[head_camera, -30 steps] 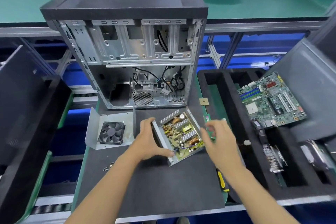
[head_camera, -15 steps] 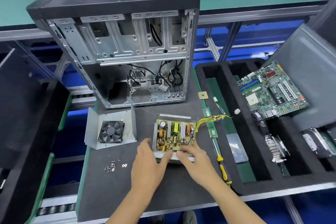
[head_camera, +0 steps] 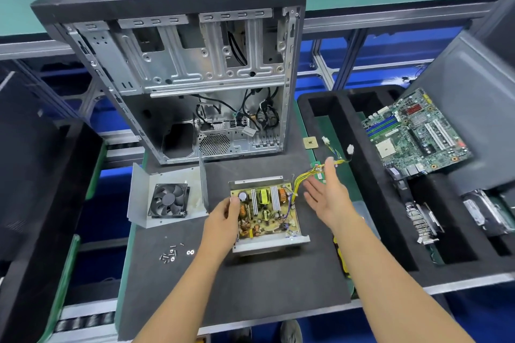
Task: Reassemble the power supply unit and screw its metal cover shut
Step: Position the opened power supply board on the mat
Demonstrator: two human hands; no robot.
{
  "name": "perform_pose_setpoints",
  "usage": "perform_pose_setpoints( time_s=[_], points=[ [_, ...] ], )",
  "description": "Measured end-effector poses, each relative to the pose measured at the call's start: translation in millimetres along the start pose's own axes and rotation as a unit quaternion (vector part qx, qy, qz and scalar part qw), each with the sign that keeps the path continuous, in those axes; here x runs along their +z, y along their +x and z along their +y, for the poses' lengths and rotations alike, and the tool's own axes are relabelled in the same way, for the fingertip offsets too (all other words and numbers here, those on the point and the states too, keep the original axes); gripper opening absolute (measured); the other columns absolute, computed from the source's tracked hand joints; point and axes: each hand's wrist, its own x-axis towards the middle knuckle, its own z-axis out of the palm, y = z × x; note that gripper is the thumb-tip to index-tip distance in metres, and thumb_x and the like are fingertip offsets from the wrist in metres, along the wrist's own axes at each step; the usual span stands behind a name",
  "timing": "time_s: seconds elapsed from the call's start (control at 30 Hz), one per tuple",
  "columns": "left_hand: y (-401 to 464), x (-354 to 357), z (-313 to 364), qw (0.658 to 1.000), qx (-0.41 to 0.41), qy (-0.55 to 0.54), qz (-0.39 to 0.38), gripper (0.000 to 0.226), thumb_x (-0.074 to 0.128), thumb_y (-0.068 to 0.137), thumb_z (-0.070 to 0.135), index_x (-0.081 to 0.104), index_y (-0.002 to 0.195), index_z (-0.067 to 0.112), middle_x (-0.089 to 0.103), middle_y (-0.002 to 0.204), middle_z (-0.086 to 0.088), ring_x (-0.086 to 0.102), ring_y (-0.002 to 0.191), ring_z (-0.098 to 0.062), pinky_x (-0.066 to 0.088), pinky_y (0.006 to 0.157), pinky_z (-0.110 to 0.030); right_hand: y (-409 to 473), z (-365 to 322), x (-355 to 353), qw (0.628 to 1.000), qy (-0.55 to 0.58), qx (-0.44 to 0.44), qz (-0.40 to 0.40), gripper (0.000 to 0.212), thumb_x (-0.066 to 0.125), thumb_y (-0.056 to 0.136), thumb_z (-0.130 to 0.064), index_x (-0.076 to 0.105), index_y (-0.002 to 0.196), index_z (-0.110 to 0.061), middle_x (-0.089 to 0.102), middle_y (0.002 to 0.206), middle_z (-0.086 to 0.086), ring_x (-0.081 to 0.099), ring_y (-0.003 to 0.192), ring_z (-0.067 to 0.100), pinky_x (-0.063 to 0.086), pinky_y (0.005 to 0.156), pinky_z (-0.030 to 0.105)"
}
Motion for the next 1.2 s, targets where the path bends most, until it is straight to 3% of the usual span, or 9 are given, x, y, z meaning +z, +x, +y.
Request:
perform_pose_setpoints(
  time_s=[0.17,0.33,0.43,0.57,0.67,0.87,1.0,1.1,1.2],
  points=[
    [1,1,-1,1.0,0.019,0.003,0.017,0.036,0.039,0.104,0.047,0.07,0.109,0.028,0.067,0.098,0.016,0.058,0.094,0.002,0.037,0.073,-0.008,11,-4,-2,0.991,-0.057,-0.122,-0.014,0.011,0.066,0.095,-0.023,0.066,0.106,-0.022,0.051,0.077,-0.006,0.047,0.066,0.006,0.041,0.062,0.022],
    [-3,1,13,0.997,0.059,0.032,0.032,0.051,0.041,0.106,0.033,0.034,0.056,0.028,0.049,0.075,-0.021,0.048,0.09,-0.044,0.046,0.084,-0.047,13,-18,19,0.939,-0.284,-0.191,-0.023,0.023,0.064,0.094,-0.028,0.064,0.117,-0.026,0.069,0.092,-0.004,0.061,0.086,0.011,0.046,0.077,0.027],
    [1,-4,13,0.995,0.076,0.059,0.01,0.054,0.039,0.106,0.028,0.029,0.055,0.017,0.031,0.058,0.0,0.032,0.06,-0.022,0.035,0.061,-0.041,23,-23,34,0.92,-0.353,-0.167,0.006,0.009,0.066,0.091,-0.032,0.067,0.097,-0.025,0.07,0.095,0.001,0.062,0.089,0.018,0.047,0.083,0.034],
    [7,-8,10,0.992,0.088,0.086,-0.008,0.054,0.038,0.107,0.024,0.03,0.055,0.018,0.032,0.062,0.002,0.029,0.062,-0.012,0.035,0.066,-0.039,44,-21,46,0.907,-0.405,-0.114,0.032,0.021,0.068,0.09,-0.031,0.064,0.073,-0.019,0.06,0.07,-0.001,0.05,0.066,0.016,0.041,0.061,0.028],
    [7,-9,14,0.992,0.087,0.095,-0.012,0.054,0.038,0.108,0.023,0.032,0.054,0.021,0.033,0.063,0.003,0.03,0.066,-0.014,0.044,0.076,-0.045,60,-28,52,0.877,-0.471,-0.075,0.048,0.018,0.069,0.087,-0.029,0.065,0.081,-0.012,0.064,0.074,0.004,0.049,0.056,0.015,0.037,0.053,0.026],
    [6,-8,12,0.992,0.08,0.093,-0.004,0.054,0.038,0.107,0.023,0.034,0.053,0.023,0.034,0.064,0.002,0.031,0.062,-0.013,0.045,0.077,-0.045,76,-24,54,0.777,-0.618,-0.096,0.071,0.028,0.071,0.085,-0.034,0.055,0.078,-0.012,0.057,0.089,0.006,0.061,0.091,0.03,0.051,0.076,0.036],
    [13,-10,13,0.993,0.045,0.108,-0.012,0.056,0.04,0.106,0.031,0.035,0.052,0.017,0.037,0.062,-0.001,0.036,0.057,-0.012,0.036,0.061,-0.034,78,-26,51,0.736,-0.674,-0.046,0.053,0.038,0.069,0.088,-0.044,0.06,0.076,-0.009,0.062,0.065,0.0,0.062,0.064,0.017,0.045,0.058,0.028],
    [17,-13,14,0.993,0.013,0.115,-0.02,0.056,0.04,0.105,0.038,0.037,0.055,0.013,0.043,0.056,-0.001,0.041,0.057,-0.016,0.03,0.052,-0.028,80,-31,45,0.768,-0.638,-0.018,0.052,0.036,0.071,0.086,-0.043,0.061,0.079,-0.01,0.07,0.061,0.003,0.065,0.056,0.016,0.055,0.061,0.03],
    [15,-12,10,0.996,-0.004,0.086,-0.029,0.044,0.042,0.104,0.045,0.049,0.066,0.024,0.052,0.062,0.011,0.05,0.066,-0.012,0.036,0.06,-0.028,71,-33,40,0.857,-0.512,-0.034,0.047,0.04,0.068,0.089,-0.047,0.059,0.082,-0.008,0.072,0.066,0.008,0.059,0.055,0.02,0.049,0.056,0.029]
  ],
)
